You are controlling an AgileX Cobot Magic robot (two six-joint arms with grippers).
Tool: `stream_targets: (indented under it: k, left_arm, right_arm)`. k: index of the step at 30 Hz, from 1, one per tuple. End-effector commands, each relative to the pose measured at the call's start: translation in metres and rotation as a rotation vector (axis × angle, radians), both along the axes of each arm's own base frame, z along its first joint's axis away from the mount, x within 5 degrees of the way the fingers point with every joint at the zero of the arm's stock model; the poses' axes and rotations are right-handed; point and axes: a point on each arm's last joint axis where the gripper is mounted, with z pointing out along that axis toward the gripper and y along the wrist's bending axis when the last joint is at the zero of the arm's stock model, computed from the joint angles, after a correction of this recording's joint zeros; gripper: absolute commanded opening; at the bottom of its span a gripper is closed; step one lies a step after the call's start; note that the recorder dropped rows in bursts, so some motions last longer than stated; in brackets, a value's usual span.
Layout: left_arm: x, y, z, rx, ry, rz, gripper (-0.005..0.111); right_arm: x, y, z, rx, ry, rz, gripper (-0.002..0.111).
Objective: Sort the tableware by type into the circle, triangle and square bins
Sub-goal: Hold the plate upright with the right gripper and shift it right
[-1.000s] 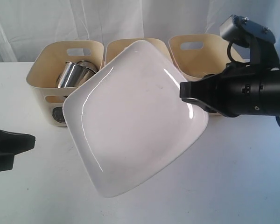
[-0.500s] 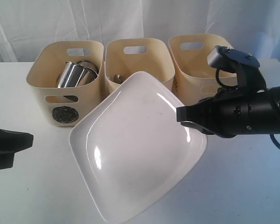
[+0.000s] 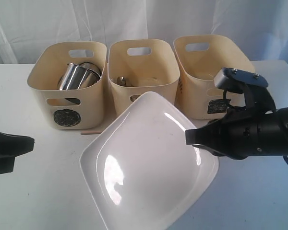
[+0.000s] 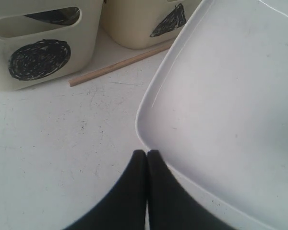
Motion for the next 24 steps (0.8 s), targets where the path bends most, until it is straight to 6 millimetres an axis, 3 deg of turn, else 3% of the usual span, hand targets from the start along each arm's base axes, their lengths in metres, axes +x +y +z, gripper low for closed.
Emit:
stream_targets:
  k: [1,5,15,24]
  left_arm:
    - [-0.001,0.000,0.001,-0.021,0.000,0.006,0.000]
    - [-0.001,0.000,0.001,-0.021,0.000,0.006,0.000]
    - [-0.001,0.000,0.001,-0.024,0.003,0.010,0.000]
    - [-0.002,-0.001,0.001,-0.042,0.019,0.009,0.000]
  right_arm:
    - [-0.003,-0.007,-0.010,0.004,0.021,-0.067,0.000]
    - [-0.007,-0.012,-0.020,-0.010,0.036,-0.109,0.000]
    - [-0.003,-0.014,-0.017,-0.010,-0.001,-0.150,0.000]
    - [0.003,-0.011,0.026,0.067,-0.143,-0.152,0.000]
